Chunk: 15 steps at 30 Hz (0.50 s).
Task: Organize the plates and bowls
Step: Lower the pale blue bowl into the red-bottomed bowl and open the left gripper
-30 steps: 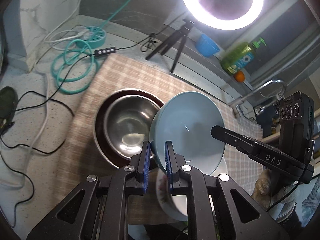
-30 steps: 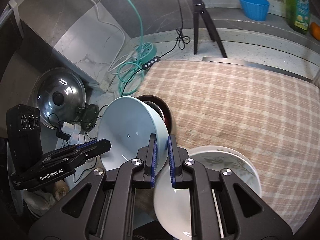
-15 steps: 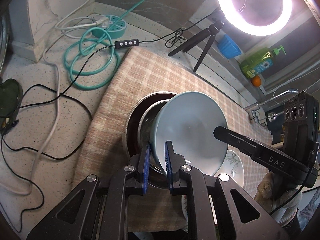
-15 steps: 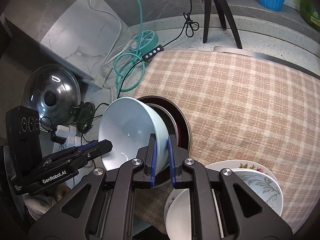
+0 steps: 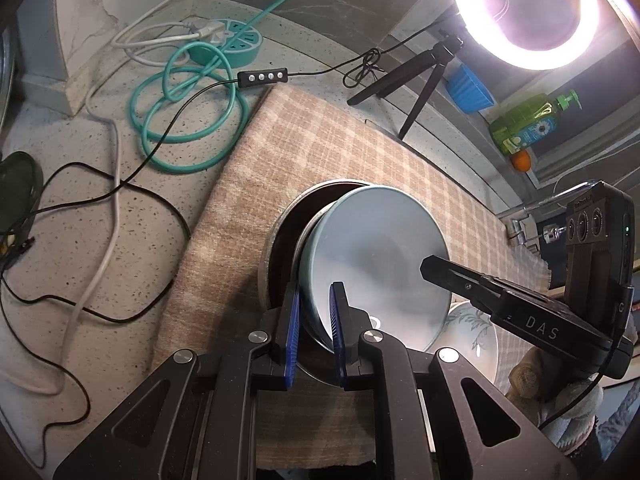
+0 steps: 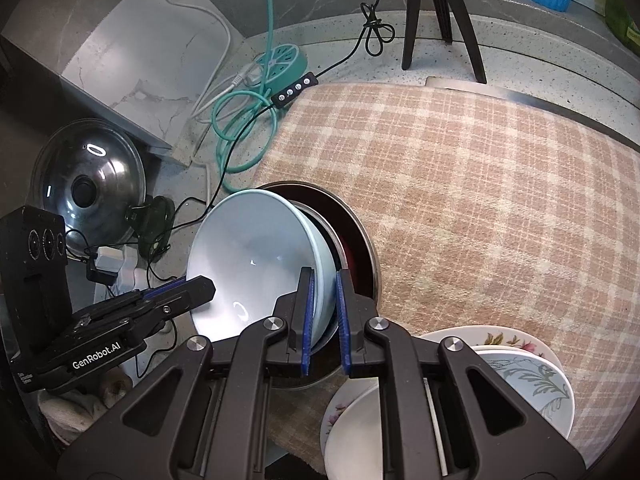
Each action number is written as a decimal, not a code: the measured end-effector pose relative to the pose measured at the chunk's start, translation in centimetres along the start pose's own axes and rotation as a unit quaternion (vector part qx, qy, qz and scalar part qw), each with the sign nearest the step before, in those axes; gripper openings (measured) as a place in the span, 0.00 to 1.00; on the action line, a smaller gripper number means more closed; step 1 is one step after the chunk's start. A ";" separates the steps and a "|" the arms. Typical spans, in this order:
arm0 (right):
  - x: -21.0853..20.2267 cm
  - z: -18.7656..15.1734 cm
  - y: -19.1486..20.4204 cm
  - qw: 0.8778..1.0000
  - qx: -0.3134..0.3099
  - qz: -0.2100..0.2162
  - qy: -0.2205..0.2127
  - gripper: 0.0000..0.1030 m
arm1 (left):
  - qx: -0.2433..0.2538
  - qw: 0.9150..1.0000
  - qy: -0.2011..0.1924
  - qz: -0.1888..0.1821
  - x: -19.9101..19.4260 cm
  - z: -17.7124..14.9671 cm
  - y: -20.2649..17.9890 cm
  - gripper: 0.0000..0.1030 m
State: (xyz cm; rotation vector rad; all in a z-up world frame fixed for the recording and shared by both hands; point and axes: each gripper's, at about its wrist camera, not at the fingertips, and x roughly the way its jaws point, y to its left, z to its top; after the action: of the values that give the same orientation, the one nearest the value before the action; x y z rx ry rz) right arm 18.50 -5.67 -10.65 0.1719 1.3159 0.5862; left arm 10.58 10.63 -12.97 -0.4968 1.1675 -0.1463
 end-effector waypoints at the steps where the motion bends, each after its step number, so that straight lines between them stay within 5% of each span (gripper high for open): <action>1: 0.1 0.0 0.0 1.000 -0.001 -0.001 0.000 0.11 | 0.000 1.000 0.000 0.001 0.0 0.0 0.0 0.12; 15: 0.1 0.2 0.1 1.000 -0.018 -0.007 0.001 0.12 | 0.008 1.000 -0.004 0.009 0.1 0.2 -0.4 0.12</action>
State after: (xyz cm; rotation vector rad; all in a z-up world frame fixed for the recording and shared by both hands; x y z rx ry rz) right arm 18.72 -5.52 -10.61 0.1323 1.3071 0.5980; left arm 10.84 10.32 -12.85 -0.4733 1.1624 -0.1382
